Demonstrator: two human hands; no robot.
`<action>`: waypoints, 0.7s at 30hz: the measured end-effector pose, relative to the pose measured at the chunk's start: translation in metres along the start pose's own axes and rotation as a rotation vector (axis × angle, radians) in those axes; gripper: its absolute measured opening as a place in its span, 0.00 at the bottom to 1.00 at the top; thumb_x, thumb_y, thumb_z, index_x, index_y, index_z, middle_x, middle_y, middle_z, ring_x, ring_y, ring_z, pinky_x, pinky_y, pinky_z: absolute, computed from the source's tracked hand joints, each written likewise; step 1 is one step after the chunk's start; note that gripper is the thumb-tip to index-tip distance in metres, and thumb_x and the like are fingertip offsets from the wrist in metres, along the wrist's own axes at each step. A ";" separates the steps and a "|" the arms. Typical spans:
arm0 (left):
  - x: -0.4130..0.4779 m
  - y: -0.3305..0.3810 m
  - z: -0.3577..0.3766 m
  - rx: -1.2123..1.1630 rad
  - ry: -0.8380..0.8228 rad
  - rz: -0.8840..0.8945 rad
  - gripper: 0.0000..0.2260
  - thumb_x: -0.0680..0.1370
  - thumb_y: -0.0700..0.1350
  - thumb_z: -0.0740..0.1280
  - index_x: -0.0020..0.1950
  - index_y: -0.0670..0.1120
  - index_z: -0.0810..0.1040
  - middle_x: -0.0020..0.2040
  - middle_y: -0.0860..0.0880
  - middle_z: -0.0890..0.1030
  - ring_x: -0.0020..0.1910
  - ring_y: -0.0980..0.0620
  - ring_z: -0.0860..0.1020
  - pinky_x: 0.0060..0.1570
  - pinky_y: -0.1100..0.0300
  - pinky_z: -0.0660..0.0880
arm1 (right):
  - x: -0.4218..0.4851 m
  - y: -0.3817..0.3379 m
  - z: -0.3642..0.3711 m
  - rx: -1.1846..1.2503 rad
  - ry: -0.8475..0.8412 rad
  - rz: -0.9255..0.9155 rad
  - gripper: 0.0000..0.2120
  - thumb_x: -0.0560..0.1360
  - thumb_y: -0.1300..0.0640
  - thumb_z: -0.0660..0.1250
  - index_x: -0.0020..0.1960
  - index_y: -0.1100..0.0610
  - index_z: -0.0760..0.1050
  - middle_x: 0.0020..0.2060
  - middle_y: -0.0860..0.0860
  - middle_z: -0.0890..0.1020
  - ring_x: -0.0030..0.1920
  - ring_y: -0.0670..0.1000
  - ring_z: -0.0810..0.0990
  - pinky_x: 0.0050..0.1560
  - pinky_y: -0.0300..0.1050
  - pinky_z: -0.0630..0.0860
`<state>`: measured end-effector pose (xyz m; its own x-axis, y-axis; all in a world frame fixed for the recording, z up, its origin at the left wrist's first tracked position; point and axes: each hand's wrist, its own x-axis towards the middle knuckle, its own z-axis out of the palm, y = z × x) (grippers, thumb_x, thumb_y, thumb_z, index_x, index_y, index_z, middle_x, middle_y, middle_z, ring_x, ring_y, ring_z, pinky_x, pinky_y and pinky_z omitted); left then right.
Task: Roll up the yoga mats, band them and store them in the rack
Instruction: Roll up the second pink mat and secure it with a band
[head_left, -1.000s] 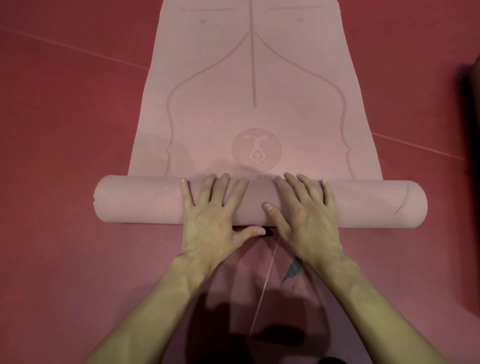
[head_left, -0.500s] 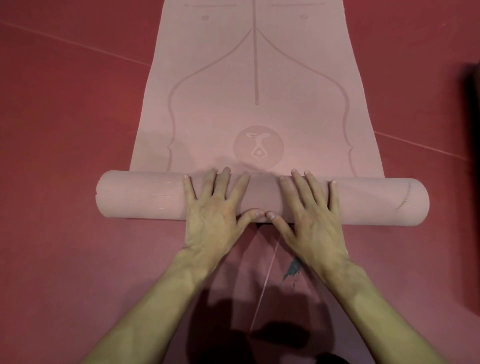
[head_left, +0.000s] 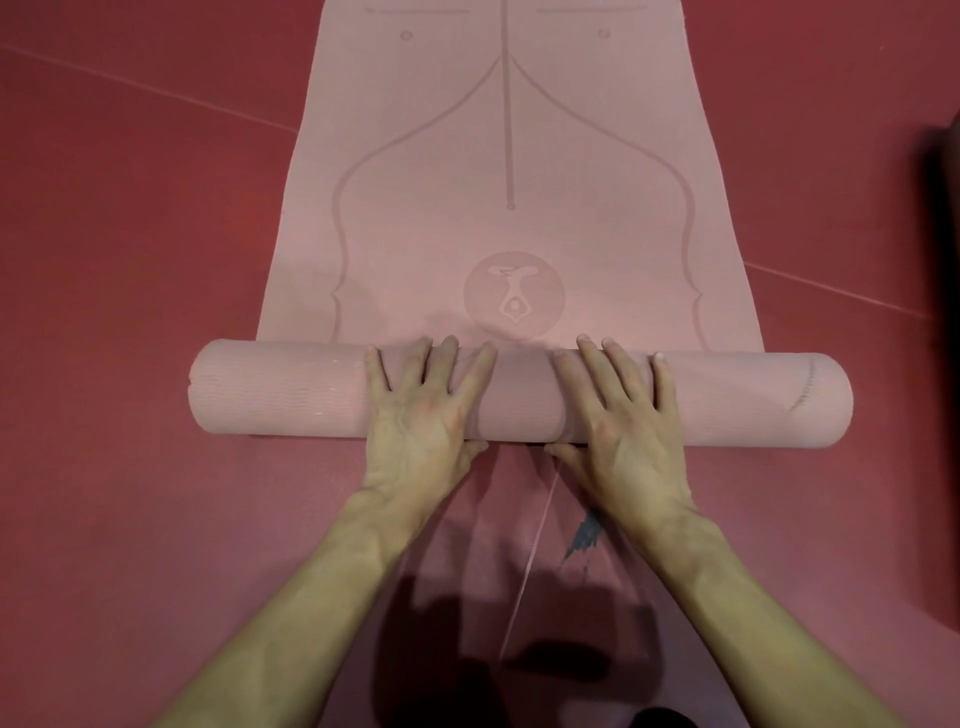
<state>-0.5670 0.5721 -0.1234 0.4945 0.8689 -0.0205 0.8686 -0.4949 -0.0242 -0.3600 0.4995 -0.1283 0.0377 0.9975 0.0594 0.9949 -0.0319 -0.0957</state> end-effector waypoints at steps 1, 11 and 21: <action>-0.001 0.001 0.000 -0.002 0.002 -0.004 0.52 0.59 0.60 0.84 0.80 0.53 0.66 0.73 0.43 0.74 0.73 0.38 0.71 0.69 0.24 0.60 | -0.001 0.000 0.000 0.000 0.006 -0.006 0.50 0.66 0.41 0.80 0.81 0.53 0.62 0.79 0.55 0.68 0.79 0.60 0.64 0.78 0.67 0.55; -0.023 0.007 -0.008 -0.053 0.009 -0.010 0.47 0.57 0.60 0.83 0.75 0.54 0.73 0.67 0.47 0.79 0.66 0.41 0.75 0.66 0.27 0.65 | -0.020 -0.003 -0.018 0.013 0.043 -0.051 0.42 0.64 0.44 0.81 0.75 0.53 0.73 0.70 0.52 0.77 0.72 0.61 0.74 0.72 0.66 0.66; -0.045 0.009 -0.001 -0.107 0.012 0.073 0.48 0.69 0.81 0.61 0.82 0.56 0.60 0.74 0.45 0.72 0.73 0.41 0.70 0.72 0.25 0.53 | -0.040 0.013 -0.008 0.103 -0.028 -0.140 0.44 0.75 0.26 0.62 0.79 0.55 0.68 0.76 0.52 0.73 0.76 0.58 0.70 0.76 0.62 0.62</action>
<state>-0.5814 0.5285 -0.1214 0.5567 0.8307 -0.0067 0.8281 -0.5543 0.0838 -0.3478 0.4586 -0.1244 -0.1045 0.9931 0.0522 0.9754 0.1126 -0.1895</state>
